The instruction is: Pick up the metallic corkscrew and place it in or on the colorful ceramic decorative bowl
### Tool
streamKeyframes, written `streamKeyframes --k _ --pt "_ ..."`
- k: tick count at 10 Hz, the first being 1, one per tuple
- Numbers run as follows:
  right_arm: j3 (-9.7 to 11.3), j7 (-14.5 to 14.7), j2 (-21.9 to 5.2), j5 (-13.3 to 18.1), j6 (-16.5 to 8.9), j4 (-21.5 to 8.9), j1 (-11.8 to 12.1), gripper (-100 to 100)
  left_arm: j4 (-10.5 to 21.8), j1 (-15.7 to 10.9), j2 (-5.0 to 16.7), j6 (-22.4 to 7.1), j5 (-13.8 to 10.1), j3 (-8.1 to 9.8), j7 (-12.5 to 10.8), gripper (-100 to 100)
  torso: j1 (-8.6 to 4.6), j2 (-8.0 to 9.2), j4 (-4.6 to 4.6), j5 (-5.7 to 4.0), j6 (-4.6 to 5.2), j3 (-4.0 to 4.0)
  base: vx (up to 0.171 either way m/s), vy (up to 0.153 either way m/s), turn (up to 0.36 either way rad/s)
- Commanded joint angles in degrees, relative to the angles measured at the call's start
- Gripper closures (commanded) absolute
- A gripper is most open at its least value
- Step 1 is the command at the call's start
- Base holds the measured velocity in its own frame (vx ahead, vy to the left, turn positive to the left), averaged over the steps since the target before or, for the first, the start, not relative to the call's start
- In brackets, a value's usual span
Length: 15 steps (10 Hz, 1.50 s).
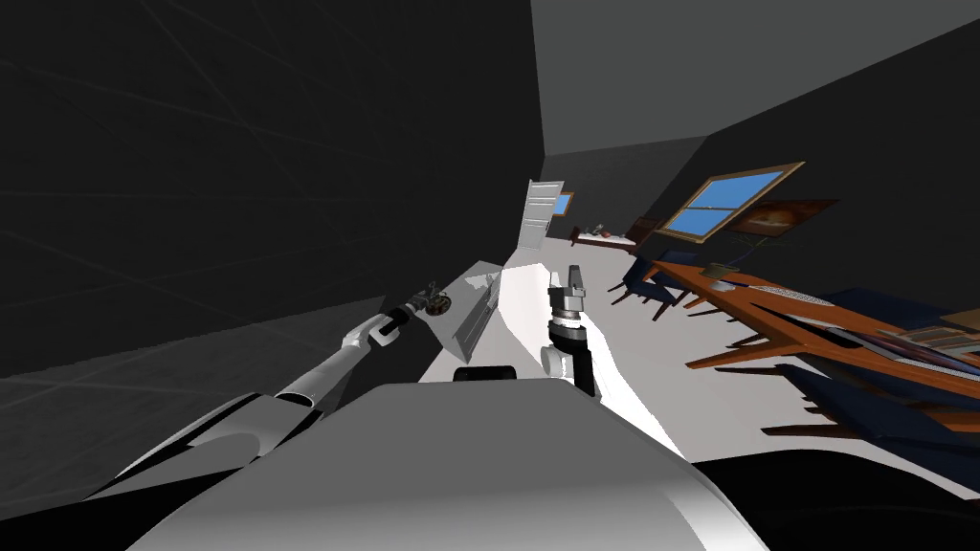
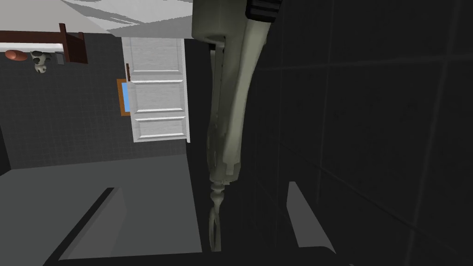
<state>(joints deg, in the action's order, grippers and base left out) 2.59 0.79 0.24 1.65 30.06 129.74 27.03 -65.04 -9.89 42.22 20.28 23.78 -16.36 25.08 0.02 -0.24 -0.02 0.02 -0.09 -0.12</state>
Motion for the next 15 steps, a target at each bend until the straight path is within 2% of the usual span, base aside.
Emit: streamKeyframes --k 1,2,3,4,7,12,13,14,15 --pt "0.0 0.0 0.0 0.0 0.0 0.0 0.0 0 0.0 0.0 0.0 0.0 0.0 0.0 0.0 -100 0.0 0.0 0.0 0.0 0.0 0.0 0.0 0.0 0.0" --pt "0.0 0.0 0.0 0.0 0.0 0.0 0.0 0 0.0 0.0 0.0 0.0 0.0 0.0 0.0 -100 -0.01 0.03 0.01 0.0 0.0 0.02 0.0 0.0 0.0" --pt "0.0 0.0 0.0 0.0 0.0 0.0 0.0 0 0.0 0.0 0.0 0.0 0.0 0.0 0.0 0 -0.01 0.04 0.01 0.0 0.0 0.02 0.0 0.0 0.0" --pt "0.0 0.0 0.0 0.0 0.0 0.0 0.0 0 -1.66 0.13 2.59 0.99 -0.44 -0.83 -1.72 -100 -0.01 0.04 0.01 0.0 0.0 0.03 0.054 -0.05 0.194" --pt "0.01 0.0 0.01 0.0 0.0 0.0 0.01 0 -4.15 0.34 6.48 2.48 -1.09 -2.09 -4.29 -100 -0.4 -0.31 -0.06 -0.09 0.0 -0.17 0.095 -0.1 0.167" --pt "0.0 0.0 0.01 0.0 0.0 0.0 0.01 0 -8.29 0.67 12.97 4.97 -2.18 -4.17 -8.58 -100 -0.29 -0.22 -0.05 -0.07 0.0 -0.12 0.061 -0.083 0.166" --pt "0.0 0.0 0.01 0.0 0.0 0.0 0.01 0 -7.51 0.63 11.9 4.66 -2.0 -3.85 -7.78 -100 -0.28 -0.21 -0.05 -0.06 0.0 -0.12 0.023 -0.037 0.031" --pt "0.0 0.0 0.0 0.0 0.0 0.0 0.0 0 -7.53 0.64 11.99 4.88 -2.02 -3.88 -7.9 0 -0.15 -0.12 -0.03 -0.04 0.04 -0.07 0.004 -0.007 -0.005" --pt "0.0 0.0 0.0 0.0 0.0 0.0 0.0 0 -7.53 0.63 11.98 4.86 -2.01 -3.88 -7.89 0 -0.04 -0.05 -0.02 -0.01 0.03 -0.03 0.0 0.0 0.0"
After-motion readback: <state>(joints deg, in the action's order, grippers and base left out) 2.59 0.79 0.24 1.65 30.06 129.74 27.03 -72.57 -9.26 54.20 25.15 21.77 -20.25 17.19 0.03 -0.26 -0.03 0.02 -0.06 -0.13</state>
